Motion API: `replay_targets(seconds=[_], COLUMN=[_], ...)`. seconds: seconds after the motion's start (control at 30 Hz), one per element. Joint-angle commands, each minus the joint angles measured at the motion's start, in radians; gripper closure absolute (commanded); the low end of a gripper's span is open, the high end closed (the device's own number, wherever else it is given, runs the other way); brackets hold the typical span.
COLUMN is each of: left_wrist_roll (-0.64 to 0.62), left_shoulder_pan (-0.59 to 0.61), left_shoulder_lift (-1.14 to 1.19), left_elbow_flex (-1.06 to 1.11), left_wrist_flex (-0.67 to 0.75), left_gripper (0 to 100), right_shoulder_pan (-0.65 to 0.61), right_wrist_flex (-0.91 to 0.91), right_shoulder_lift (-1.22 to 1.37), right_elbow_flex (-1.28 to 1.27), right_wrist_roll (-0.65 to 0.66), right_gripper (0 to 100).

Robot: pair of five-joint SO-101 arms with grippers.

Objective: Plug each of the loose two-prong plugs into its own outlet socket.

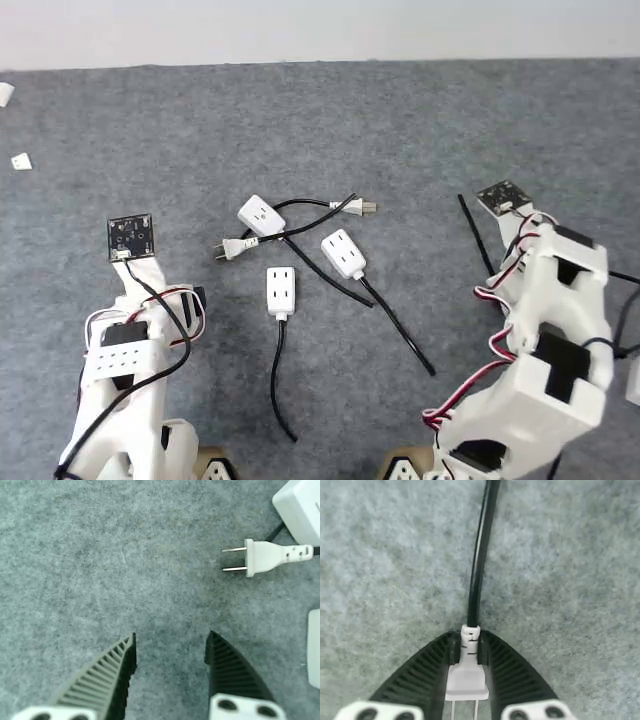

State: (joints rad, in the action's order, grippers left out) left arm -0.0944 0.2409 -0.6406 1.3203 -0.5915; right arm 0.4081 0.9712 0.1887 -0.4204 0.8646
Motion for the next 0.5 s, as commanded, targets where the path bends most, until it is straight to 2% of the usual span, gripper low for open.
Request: replay_targets(seconds=[0.0, 0.23, 0.47], left_wrist_roll=[0.006, 0.005, 0.038], left_shoulder_pan=[0.037, 0.044, 0.043], left_shoulder_lift=[-0.006, 0.048, 0.299], left_elbow_flex=[-0.054, -0.111, -0.292], left_wrist_flex=[0.017, -0.057, -0.163], left_gripper=[79, 79, 79], right_shoulder_pan=[-0.022, -0.077, -0.309], right_wrist_flex=[0.096, 0.259, 0.429], right_shoulder_lift=[-0.139, -0.421, -0.651], right_elbow_flex=[0.032, 0.031, 0.031], right_wrist_roll=[-0.044, -0.195, -0.388], right_gripper=[99.1, 99.1, 99.1])
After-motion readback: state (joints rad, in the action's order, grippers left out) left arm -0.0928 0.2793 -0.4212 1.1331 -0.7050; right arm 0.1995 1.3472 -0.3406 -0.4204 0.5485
